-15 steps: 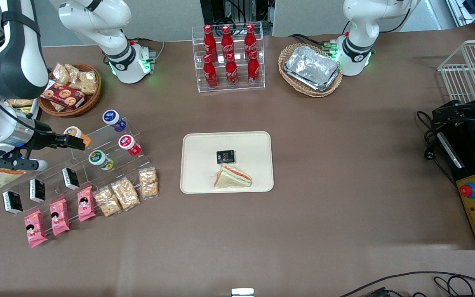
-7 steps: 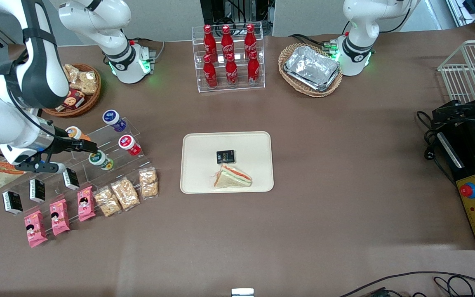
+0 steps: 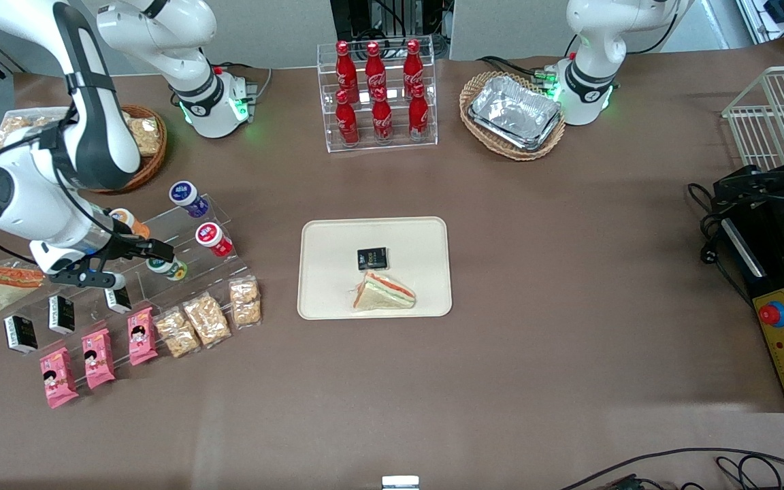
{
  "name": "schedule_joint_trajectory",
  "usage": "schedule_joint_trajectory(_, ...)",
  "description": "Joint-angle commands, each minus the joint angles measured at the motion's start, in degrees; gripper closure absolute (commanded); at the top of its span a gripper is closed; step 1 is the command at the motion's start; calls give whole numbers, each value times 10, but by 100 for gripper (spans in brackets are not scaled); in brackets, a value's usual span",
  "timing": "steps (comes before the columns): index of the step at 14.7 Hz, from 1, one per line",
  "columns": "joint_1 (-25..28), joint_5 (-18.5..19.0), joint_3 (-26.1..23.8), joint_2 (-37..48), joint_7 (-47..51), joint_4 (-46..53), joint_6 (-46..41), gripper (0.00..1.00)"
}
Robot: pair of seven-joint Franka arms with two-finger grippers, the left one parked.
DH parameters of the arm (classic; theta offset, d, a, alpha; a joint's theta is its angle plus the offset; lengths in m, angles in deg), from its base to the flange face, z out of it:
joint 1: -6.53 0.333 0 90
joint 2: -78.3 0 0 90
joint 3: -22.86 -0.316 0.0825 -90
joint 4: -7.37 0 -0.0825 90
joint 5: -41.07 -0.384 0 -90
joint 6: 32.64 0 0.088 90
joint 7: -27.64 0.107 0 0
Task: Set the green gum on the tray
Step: 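Move the open right gripper down over the green-lidded gum bottle, then close the right gripper around the green-lidded gum bottle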
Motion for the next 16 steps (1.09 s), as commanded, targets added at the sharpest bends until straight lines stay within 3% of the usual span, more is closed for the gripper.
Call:
schedule_joint_trajectory(1, -4, 8, 1, 19, -12, -64, 64, 0)
schedule_joint_trajectory(6, -30, 9, 2, 3, -49, -79, 99, 0)
schedule_joint_trajectory(16, -14, 0, -3, -11, -36, -80, 115, 0)
